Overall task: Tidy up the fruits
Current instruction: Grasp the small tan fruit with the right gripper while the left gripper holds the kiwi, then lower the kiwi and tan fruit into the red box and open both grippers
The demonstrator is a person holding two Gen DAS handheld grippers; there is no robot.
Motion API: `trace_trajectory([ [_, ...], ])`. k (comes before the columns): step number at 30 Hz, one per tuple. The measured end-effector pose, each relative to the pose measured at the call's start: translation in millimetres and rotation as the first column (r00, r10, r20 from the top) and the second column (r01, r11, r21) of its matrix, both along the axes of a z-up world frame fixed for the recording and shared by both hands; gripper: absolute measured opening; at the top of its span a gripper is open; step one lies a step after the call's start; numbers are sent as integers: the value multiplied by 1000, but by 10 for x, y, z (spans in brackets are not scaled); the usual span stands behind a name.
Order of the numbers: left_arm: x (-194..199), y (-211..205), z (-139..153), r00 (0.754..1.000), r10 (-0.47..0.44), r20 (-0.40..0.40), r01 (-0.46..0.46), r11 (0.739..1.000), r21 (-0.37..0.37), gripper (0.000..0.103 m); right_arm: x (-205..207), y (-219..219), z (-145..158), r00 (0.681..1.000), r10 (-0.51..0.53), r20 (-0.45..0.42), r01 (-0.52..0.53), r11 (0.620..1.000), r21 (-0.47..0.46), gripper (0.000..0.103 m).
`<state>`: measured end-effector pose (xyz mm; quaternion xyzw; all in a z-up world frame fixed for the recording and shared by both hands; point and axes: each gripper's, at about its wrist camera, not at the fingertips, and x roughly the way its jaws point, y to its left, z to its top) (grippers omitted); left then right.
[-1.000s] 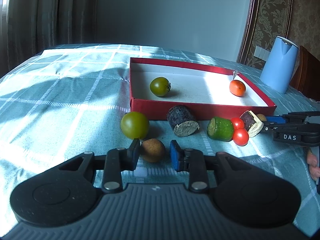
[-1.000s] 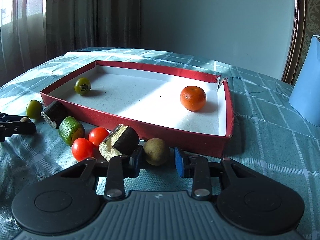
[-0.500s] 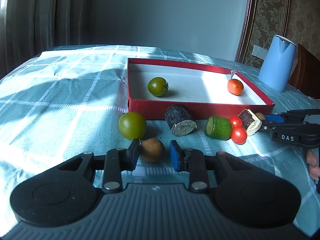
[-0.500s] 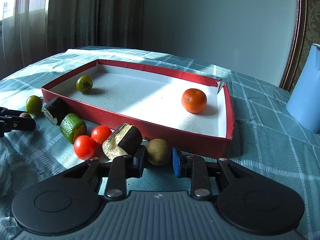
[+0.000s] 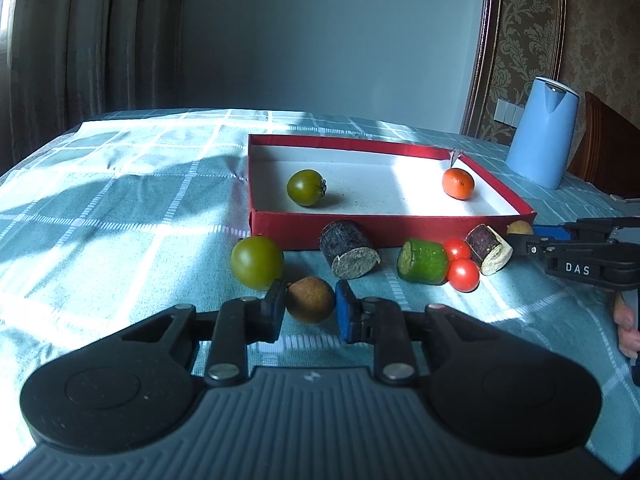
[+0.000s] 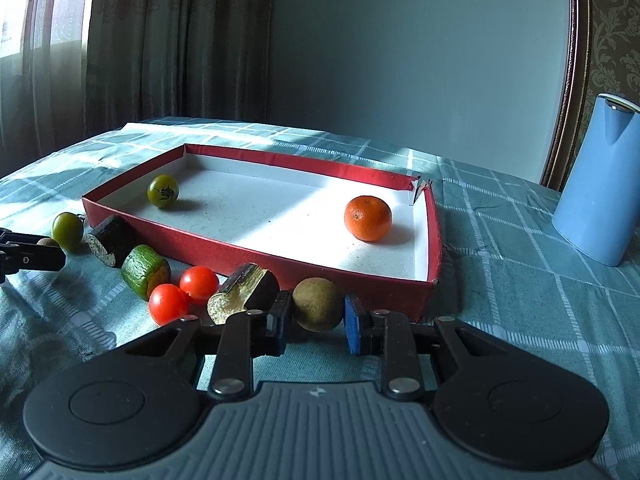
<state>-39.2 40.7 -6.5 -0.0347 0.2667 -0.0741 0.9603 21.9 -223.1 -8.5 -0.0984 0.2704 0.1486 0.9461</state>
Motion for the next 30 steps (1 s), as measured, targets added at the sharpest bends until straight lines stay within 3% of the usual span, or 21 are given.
trace_trajectory([
  [7,-31,-166,41,1000,-15,26,13,998,68,24,-83,-2,53,998,-21,65,21,1000,-6,27],
  [14,227,-374,280,996,-64,63,61,997,54,24,-3,31,143,995,-26,96,27,1000,-6,27],
  [23,934,-612,407,997,-11,71,5,997,75,24,528,192,259,998,-48,48,47,999,15,27],
  [30,1471,-657,316,997,62,37,-64,995,81,24,1017,354,114,998,-55,-42,56,998,28,27],
])
